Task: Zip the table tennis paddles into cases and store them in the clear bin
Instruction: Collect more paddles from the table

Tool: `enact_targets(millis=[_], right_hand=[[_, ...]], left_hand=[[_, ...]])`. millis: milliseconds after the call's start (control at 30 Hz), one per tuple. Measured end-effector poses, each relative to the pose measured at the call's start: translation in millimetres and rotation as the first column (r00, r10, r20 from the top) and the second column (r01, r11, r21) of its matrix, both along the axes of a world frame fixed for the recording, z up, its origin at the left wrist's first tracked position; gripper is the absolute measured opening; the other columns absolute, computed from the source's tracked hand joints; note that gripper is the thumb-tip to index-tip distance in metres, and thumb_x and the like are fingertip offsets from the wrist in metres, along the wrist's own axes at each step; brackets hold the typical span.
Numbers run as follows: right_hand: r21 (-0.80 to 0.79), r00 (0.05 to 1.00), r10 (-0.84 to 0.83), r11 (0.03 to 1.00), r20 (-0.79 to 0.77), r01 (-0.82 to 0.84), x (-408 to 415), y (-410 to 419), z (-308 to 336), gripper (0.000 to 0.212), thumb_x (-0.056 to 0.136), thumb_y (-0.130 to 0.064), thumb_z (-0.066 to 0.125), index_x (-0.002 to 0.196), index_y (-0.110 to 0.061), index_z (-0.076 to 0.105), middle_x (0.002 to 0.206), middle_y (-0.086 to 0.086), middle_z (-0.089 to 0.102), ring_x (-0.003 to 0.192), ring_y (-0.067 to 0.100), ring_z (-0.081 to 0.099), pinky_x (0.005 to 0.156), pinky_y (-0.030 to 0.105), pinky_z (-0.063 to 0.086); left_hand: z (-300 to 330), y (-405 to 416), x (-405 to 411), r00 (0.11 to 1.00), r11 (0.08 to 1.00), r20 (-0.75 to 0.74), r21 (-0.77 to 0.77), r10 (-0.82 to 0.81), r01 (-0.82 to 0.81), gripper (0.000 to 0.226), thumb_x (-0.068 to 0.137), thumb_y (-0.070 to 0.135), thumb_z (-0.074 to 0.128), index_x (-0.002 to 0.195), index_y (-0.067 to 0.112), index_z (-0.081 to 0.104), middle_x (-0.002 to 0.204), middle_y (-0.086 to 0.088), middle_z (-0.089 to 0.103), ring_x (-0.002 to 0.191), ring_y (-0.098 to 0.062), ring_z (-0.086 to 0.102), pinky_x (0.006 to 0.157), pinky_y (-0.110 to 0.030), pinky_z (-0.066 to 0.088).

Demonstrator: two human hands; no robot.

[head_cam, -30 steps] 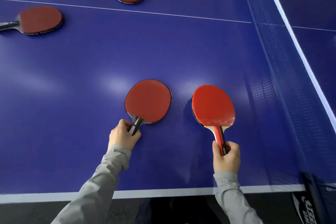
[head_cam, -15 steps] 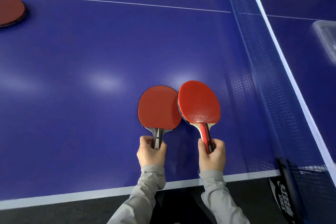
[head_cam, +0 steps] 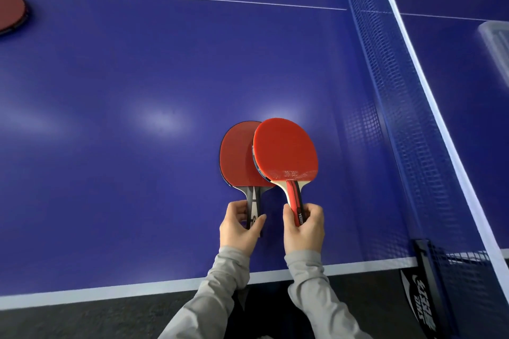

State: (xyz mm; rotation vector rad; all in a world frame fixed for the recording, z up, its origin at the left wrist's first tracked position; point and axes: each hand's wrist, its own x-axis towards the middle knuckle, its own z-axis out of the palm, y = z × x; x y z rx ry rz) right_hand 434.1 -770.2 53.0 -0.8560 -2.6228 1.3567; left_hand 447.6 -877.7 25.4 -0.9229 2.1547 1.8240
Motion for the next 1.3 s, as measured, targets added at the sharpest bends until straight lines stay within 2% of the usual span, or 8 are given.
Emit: enact_targets(millis=[267, 433, 567, 700, 967, 1100, 1167, 1300], right_hand=[[-0.037, 0.997, 0.083, 0.996, -0.009, -0.083, 10, -37, 5, 0.025, 0.079, -0.021, 0.07, 0.086, -0.009, 0.049, 0.082, 0.0, 0.051, 0.076, 0.021, 0.054, 0.066, 0.029, 0.041], [-0.019, 0.986, 0.164, 0.986, 0.014, -0.164, 14, -43, -2, 0.025, 0.08, -0.021, 0.068, 0.09, -0.005, 0.051, 0.086, -0.002, 0.047, 0.084, 0.023, 0.053, 0.07, 0.026, 0.038], [-0.011, 0.964, 0.263, 0.965, 0.028, -0.262, 20, -40, -7, 0.028, 0.081, -0.021, 0.068, 0.098, -0.002, 0.055, 0.092, 0.004, 0.054, 0.092, 0.026, 0.054, 0.081, 0.038, 0.046], [0.013, 0.941, 0.336, 0.942, 0.048, -0.337, 28, -37, -9, 0.032, 0.081, -0.028, 0.068, 0.104, -0.007, 0.058, 0.098, 0.003, 0.058, 0.097, 0.022, 0.053, 0.082, 0.034, 0.041], [-0.017, 0.922, 0.388, 0.921, 0.005, -0.388, 35, -20, -4, 0.042, 0.077, -0.027, 0.073, 0.113, -0.011, 0.057, 0.1, -0.005, 0.055, 0.094, 0.017, 0.053, 0.085, 0.038, 0.044], [-0.012, 0.93, 0.365, 0.931, -0.033, -0.366, 35, 0, -2, 0.039, 0.079, -0.018, 0.071, 0.114, -0.006, 0.056, 0.103, -0.002, 0.055, 0.096, 0.02, 0.056, 0.087, 0.045, 0.046], [0.013, 0.939, 0.342, 0.94, -0.029, -0.341, 32, 14, 0, 0.038, 0.081, -0.017, 0.07, 0.115, -0.006, 0.056, 0.107, 0.003, 0.057, 0.098, 0.021, 0.055, 0.088, 0.047, 0.046], [0.056, 0.949, 0.316, 0.947, -0.011, -0.315, 20, 39, 2, 0.039, 0.083, -0.017, 0.067, 0.118, -0.006, 0.054, 0.114, 0.006, 0.057, 0.102, 0.021, 0.053, 0.092, 0.046, 0.044]], left_hand=[[9, -13, 6, 1.0, 0.913, -0.001, 0.407, 0.027, -0.024, 0.042, 0.084, -0.017, 0.049, 0.122, -0.001, 0.053, 0.11, -0.019, 0.062, 0.094, -0.027, 0.06, 0.063, -0.02, 0.054], [10, -15, 5, 0.997, 0.872, 0.055, 0.484, 0.048, -0.069, 0.037, 0.09, -0.01, 0.042, 0.122, 0.005, 0.056, 0.099, -0.011, 0.063, 0.089, -0.025, 0.055, 0.078, -0.036, 0.047], [8, -16, 6, 0.994, 0.867, 0.09, 0.489, 0.057, -0.094, 0.037, 0.092, -0.004, 0.039, 0.118, 0.012, 0.06, 0.1, -0.001, 0.068, 0.094, -0.02, 0.06, 0.085, -0.039, 0.049], [7, -14, 6, 0.991, 0.867, 0.105, 0.483, 0.086, -0.126, 0.031, 0.094, 0.002, 0.039, 0.11, 0.017, 0.061, 0.1, -0.005, 0.066, 0.099, -0.023, 0.059, 0.091, -0.046, 0.047], [13, -7, 3, 0.994, 0.924, 0.078, 0.369, 0.076, -0.099, 0.023, 0.092, 0.014, 0.054, 0.114, 0.011, 0.061, 0.095, -0.005, 0.067, 0.082, -0.017, 0.062, 0.079, -0.047, 0.053], [22, 7, 2, 0.995, 0.945, 0.076, 0.317, 0.065, -0.086, 0.025, 0.073, 0.034, 0.072, 0.093, 0.025, 0.06, 0.086, -0.001, 0.06, 0.077, -0.017, 0.058, 0.059, -0.024, 0.053], [25, 18, 1, 0.996, 0.984, 0.088, 0.175, -0.003, -0.013, 0.043, 0.06, 0.043, 0.074, 0.092, 0.017, 0.057, 0.086, -0.004, 0.053, 0.077, -0.022, 0.056, 0.069, -0.033, 0.054], [23, 32, -8, 0.982, 0.973, 0.19, -0.229, 0.007, 0.038, 0.057, 0.072, 0.019, 0.074, 0.121, 0.008, 0.049, 0.112, -0.01, 0.051, 0.105, -0.027, 0.05, 0.092, -0.037, 0.043]])
